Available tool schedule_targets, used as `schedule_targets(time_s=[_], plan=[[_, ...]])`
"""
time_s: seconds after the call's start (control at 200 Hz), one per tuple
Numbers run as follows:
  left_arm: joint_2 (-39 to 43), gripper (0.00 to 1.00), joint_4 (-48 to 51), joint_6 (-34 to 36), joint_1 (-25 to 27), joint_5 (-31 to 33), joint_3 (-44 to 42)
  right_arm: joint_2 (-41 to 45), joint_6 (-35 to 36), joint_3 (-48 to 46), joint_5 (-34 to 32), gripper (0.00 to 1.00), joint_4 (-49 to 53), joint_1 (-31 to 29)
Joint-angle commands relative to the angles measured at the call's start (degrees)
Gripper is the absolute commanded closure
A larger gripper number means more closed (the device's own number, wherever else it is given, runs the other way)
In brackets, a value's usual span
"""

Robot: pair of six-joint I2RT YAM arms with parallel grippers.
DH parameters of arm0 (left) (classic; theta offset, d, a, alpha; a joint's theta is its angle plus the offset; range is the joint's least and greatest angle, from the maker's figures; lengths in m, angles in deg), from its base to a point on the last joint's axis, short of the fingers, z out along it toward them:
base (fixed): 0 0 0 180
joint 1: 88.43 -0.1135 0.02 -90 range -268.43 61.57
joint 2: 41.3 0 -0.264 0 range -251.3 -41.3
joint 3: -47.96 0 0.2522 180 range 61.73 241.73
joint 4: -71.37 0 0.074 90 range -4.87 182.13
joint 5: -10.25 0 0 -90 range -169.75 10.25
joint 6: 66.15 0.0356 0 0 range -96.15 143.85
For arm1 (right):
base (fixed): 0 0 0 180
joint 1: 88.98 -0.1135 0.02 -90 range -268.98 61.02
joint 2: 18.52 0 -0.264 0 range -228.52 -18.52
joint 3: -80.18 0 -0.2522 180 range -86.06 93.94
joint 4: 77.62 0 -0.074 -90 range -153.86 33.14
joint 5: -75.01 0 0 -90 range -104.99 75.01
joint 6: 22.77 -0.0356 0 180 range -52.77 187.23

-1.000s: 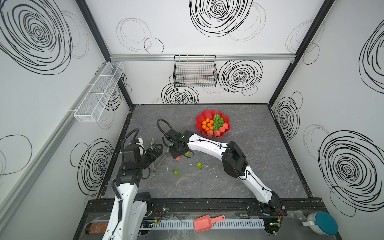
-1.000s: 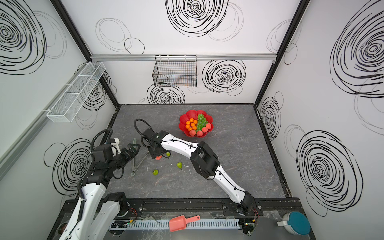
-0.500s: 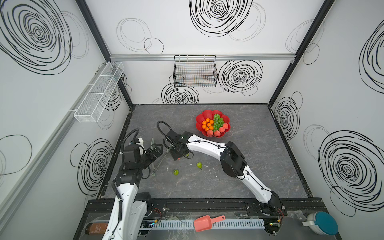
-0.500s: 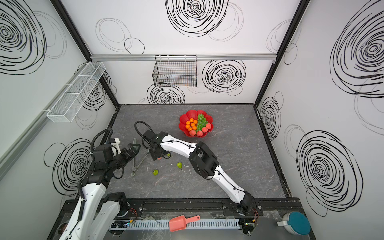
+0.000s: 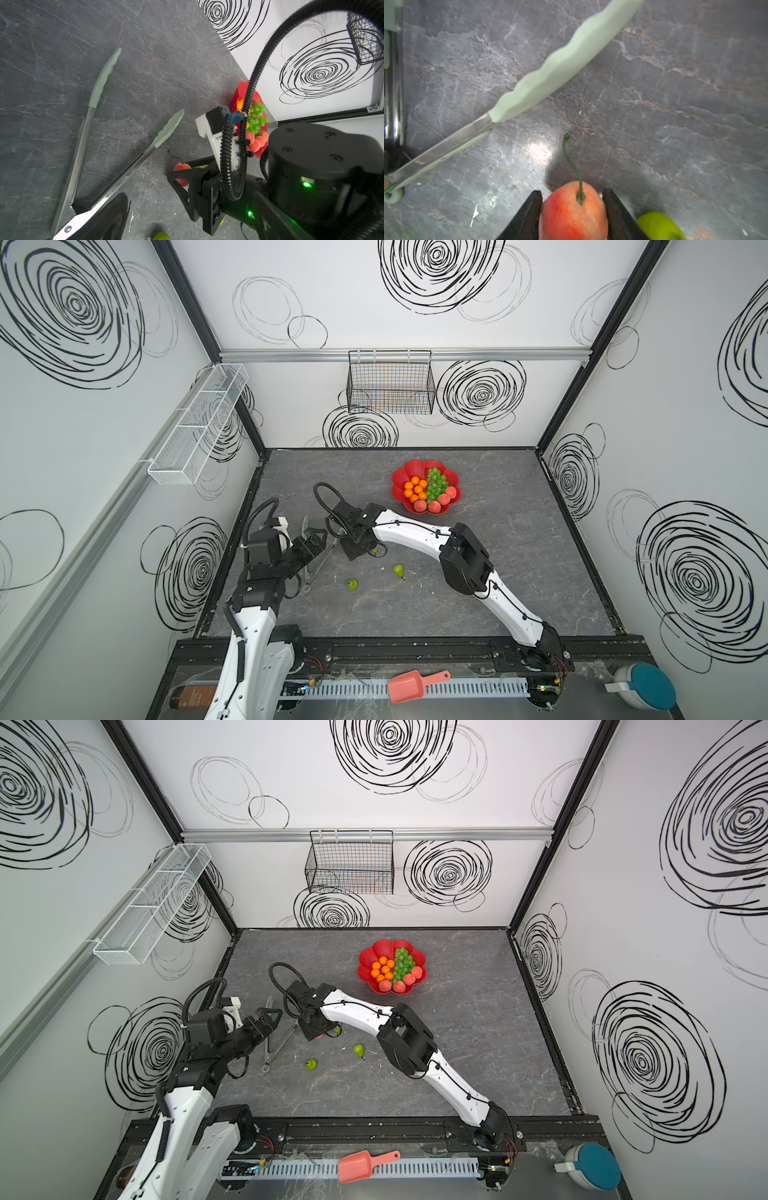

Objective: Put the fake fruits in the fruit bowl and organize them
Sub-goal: 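Lower the right gripper around the pink peach and close, then carry the peach over the bowl with the right gripper while the left moves closer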

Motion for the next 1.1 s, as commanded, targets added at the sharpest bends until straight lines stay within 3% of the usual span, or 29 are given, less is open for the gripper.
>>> schedule_targets(time_s=[0.0,0.365,0.715,1.096], plan=[[0.0,0.04,-3.6,0.5,-0.5,-1.7,-0.5,0.4,-0.7,1.4,0.4,0.51,1.9,-0.2],[-0.3,0.04,-7.9,-0.4,4.4,-2.7,-0.6,4.8,-1.6,1.1,3.1,0.52,1.0,2.5],[-5.0,0.04,-15.9,-3.9,21.6,5.3,0.7,13.7,-1.9,-5.5,4.1,0.53,-1.1,7.5],[-16.8,0.04,-25.5,-6.0,38.3,13.1,4.5,25.9,-0.7,-21.0,4.4,0.53,-5.9,18.9]])
